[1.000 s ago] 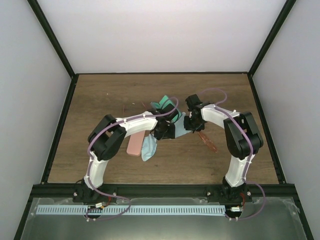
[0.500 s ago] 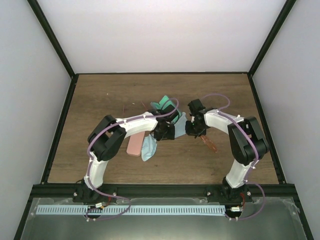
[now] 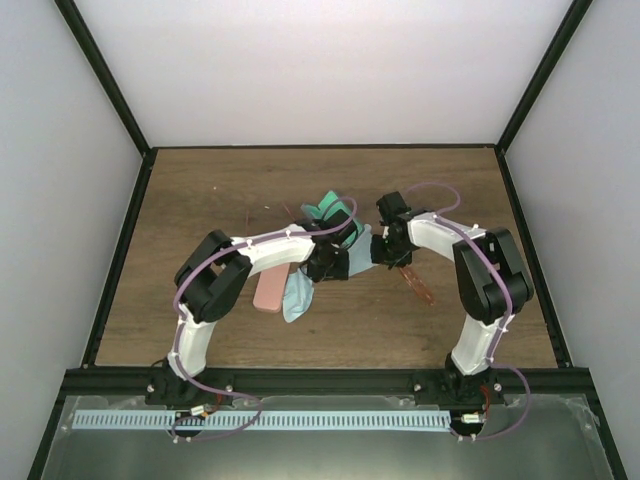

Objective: Organize the sunglasses
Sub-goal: Adjust the glasses cleaning cloth at the center of the board.

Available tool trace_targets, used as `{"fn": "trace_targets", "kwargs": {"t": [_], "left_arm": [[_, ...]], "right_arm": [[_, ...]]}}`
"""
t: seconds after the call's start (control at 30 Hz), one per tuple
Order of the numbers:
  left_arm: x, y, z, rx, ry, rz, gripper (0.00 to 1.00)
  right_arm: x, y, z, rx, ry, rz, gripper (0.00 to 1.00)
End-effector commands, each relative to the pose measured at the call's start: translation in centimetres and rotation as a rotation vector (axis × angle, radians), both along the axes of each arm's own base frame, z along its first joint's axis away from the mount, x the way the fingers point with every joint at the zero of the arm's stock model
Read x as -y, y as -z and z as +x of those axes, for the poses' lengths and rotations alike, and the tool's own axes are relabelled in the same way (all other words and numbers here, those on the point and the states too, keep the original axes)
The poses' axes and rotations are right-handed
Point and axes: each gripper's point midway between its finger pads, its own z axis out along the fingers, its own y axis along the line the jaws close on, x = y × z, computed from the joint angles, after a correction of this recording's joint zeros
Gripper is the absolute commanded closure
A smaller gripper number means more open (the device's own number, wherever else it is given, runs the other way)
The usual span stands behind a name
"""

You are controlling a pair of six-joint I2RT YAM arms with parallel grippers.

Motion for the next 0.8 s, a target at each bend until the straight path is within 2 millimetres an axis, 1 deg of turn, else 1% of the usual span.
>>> {"fn": "trace_targets", "kwargs": {"t": [0.0, 0.2, 0.37, 0.47, 0.57, 0.77], "left_arm": [[-0.9, 0.0, -0.7, -0.014, 0.003, 0.03, 0.52], [-0.8, 0.1, -0.7, -0.016, 0.009, 0.033, 0.52], [-0.4, -0.3, -0.3, -0.003, 0.009, 0.016, 0.52], [-0.1, -0.3, 0.0, -0.002, -0.003, 0.01, 0.48], [0.4, -0.2, 0.2, -0.01, -0.014, -0.003, 0.47], [0.8, 0.1, 0.3, -0.024, -0.052, -0.017, 0.49]], "right_arm": [[0.6, 0.7, 1.2, -0.004, 0.006, -0.036, 0.65], [0.4, 1.1, 0.8, -0.015, 0.001, -0.023, 0.86], [0.3, 0.7, 0.7, -0.01, 0.001, -0.01, 0.96], [0.1, 0.4, 0.5, -0.007, -0.002, 0.002, 0.99], [0.0, 0.4, -0.1, -0.017, -0.005, 0.016, 0.99], [-0.2, 0.5, -1.6, -0.037, 0.012, 0.053, 0.99]]}}
